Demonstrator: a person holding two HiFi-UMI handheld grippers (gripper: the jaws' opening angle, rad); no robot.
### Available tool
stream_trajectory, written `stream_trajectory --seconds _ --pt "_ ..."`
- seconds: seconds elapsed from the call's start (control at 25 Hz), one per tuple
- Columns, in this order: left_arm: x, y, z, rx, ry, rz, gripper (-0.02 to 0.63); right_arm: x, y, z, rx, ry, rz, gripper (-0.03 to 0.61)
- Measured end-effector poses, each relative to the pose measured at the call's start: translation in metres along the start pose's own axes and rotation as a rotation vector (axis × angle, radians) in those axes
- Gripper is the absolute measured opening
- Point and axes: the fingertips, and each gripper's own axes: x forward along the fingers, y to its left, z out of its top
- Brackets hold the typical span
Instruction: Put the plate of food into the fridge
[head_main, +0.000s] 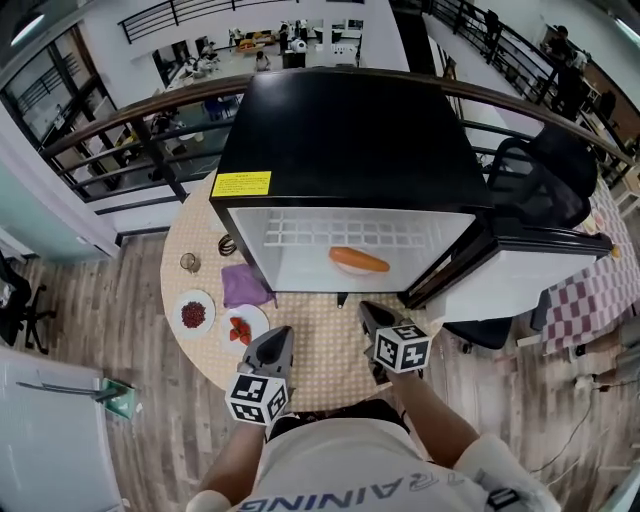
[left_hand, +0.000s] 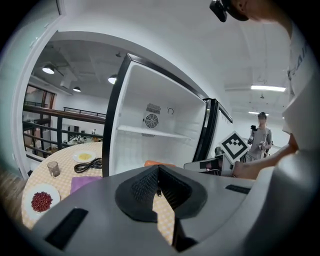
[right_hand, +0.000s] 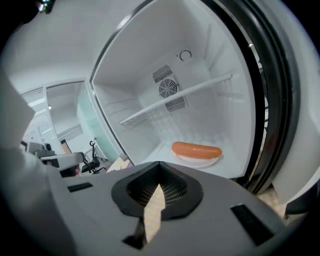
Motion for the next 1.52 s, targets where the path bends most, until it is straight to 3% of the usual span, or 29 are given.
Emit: stream_trajectory --seconds 0.16,0.44,0.68,1.52 --pt "0.009 -0.013 0.011 0.015 -0.023 -0.034 0.008 -0.033 0.01 0.017 -0.074 -0.064 0.012 0.02" --pt "0.015 -0.033 0.026 0.051 -0.054 -0.079 0.008 -0.078 0.019 0.041 -0.089 -0.16 0.019 0.02" --pt "0.013 -0.038 0.043 0.073 -0.099 -0.082 0.008 -0.093 0.033 0.07 -0.166 -0.252 0.016 0.02" --pt "0.011 -0.035 0.042 0.08 -0.094 -0.072 0.008 -0.078 0.041 0.065 -0.15 -0.236 0.056 0.02"
